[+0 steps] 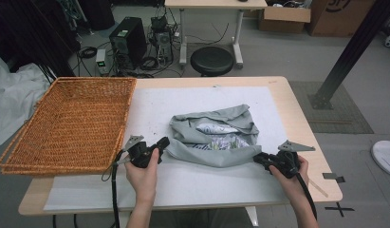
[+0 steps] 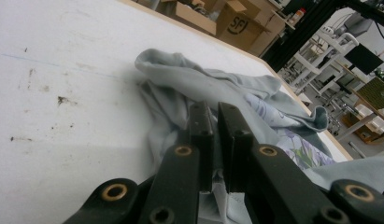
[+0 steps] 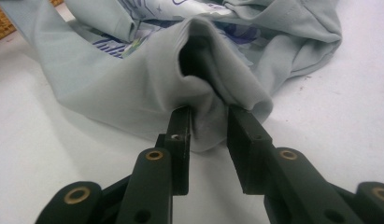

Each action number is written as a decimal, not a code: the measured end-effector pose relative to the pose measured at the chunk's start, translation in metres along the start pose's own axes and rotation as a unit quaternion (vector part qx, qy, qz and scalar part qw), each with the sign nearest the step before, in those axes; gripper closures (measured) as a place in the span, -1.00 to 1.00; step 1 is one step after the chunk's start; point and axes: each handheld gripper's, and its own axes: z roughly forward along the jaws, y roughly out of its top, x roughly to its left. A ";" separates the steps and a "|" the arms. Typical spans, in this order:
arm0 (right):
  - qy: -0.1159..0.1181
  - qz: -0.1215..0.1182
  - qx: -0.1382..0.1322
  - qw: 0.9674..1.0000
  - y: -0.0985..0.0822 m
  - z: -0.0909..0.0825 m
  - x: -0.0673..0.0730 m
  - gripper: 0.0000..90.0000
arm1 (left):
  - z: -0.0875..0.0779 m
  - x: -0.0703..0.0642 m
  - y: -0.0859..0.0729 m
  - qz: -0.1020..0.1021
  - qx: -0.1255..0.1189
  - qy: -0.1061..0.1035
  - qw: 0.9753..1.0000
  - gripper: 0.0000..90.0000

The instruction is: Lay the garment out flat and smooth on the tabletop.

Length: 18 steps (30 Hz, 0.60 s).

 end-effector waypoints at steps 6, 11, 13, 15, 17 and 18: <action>-0.003 -0.015 0.018 1.000 0.001 0.007 0.002 0.64 | 0.001 0.000 0.000 -0.001 0.003 -0.003 1.000 0.88; -0.016 -0.032 0.029 0.999 0.002 0.007 0.006 0.93 | -0.002 -0.001 0.000 0.000 0.005 -0.007 1.000 0.88; -0.008 -0.027 0.015 0.999 0.004 -0.003 0.008 0.94 | -0.005 -0.003 0.001 0.000 0.008 -0.014 1.000 0.88; 0.013 -0.010 -0.004 1.000 0.005 -0.019 0.010 0.93 | -0.011 -0.005 0.001 0.001 0.011 -0.023 1.000 0.88; 0.025 0.002 -0.014 1.000 0.004 -0.032 0.011 0.93 | -0.018 -0.008 0.000 0.002 0.021 -0.034 0.999 0.88; 0.031 0.013 -0.014 0.999 0.003 -0.039 0.010 0.93 | -0.022 -0.009 -0.001 0.001 0.027 -0.042 0.999 0.88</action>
